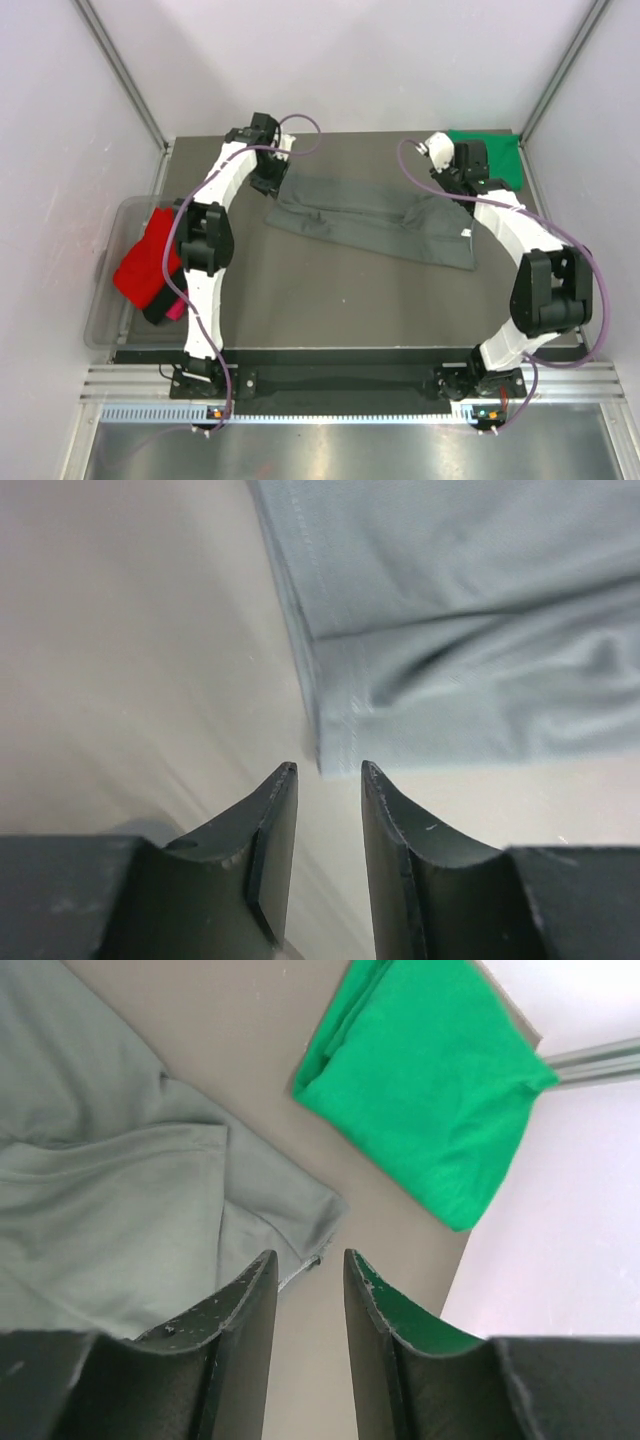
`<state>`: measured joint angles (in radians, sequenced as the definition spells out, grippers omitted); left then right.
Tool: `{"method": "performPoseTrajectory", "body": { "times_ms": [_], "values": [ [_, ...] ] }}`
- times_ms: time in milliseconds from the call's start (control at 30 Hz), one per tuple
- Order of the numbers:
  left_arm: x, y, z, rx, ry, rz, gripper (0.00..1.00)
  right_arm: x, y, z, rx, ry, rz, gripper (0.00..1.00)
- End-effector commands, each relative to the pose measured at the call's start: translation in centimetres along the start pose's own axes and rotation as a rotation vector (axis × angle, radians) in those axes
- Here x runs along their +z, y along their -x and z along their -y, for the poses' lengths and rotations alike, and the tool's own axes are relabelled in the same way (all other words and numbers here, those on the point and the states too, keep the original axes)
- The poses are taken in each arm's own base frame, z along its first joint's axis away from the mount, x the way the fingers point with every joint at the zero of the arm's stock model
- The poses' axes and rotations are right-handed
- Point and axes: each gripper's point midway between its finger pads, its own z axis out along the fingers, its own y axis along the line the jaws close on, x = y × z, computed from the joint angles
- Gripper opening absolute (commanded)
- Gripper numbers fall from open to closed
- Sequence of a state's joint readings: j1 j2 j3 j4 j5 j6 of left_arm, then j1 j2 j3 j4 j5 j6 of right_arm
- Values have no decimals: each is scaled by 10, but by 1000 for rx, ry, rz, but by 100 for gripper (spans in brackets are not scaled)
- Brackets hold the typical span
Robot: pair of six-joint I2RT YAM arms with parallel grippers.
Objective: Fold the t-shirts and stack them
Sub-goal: Fold the tshirt
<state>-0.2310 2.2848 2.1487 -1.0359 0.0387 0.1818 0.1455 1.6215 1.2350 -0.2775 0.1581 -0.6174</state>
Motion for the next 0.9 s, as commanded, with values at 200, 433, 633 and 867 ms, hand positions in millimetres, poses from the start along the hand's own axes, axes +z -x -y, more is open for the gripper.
{"method": "performPoseTrajectory", "body": {
  "times_ms": [200,433,633,867],
  "values": [
    [-13,14,39,57,-132,74,29,-17,-14,-33,71,143,20,31],
    [8,-14,48,91,-175,14,11,-2,-37,-64,73,235,-28,28],
    [23,-17,46,89,-170,-8,9,16,-46,-76,81,267,-62,27],
    [47,-5,44,89,-170,-12,8,19,-54,-83,96,278,-76,27]
  ]
}}
